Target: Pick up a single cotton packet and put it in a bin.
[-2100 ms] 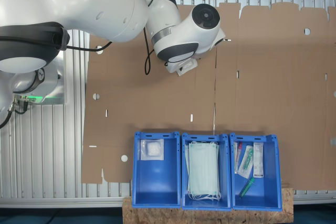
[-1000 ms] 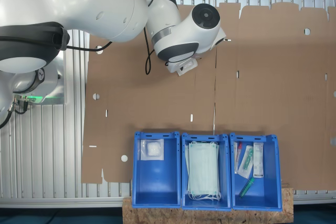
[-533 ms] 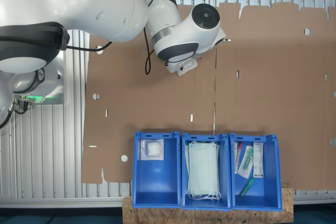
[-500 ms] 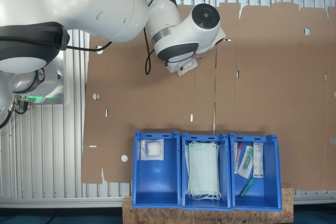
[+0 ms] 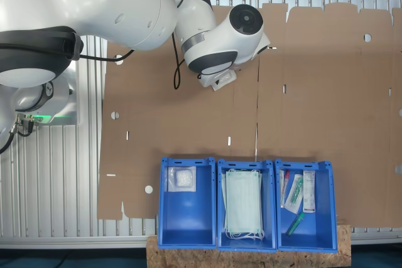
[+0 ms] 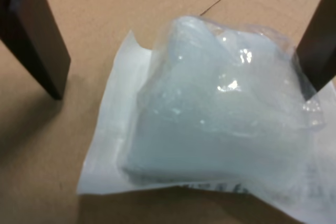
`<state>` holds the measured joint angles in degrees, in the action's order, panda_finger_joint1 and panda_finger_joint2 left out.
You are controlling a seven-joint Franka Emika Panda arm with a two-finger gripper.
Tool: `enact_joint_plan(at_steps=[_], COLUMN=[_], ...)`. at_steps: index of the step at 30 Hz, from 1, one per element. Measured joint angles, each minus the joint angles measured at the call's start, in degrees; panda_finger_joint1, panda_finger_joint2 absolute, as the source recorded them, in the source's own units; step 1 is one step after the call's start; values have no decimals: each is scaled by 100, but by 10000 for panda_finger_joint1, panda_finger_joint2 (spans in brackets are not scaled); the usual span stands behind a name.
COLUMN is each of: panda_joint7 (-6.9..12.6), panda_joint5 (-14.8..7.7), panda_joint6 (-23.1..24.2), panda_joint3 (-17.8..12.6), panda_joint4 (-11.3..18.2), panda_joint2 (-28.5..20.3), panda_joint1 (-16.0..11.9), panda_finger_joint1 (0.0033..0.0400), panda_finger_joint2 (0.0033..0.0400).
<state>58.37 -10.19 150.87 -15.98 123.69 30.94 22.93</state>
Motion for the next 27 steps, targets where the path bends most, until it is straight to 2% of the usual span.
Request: enact_joint_plan(at_steps=[16,17,20,21,27], panda_joint7=[0,0,0,0,0], panda_joint5=[0,0,0,0,0], panda_joint6=[0,0,0,0,0], panda_joint3=[78,85,98,104,108], panda_joint4=[27,27,27,27,26], panda_joint2=[0,0,0,0,-7], panda_joint1=[-1,-1,-1,-1,-1], panda_finger_joint1=[400,358,358,260,260], panda_finger_joint2=[400,358,358,260,260])
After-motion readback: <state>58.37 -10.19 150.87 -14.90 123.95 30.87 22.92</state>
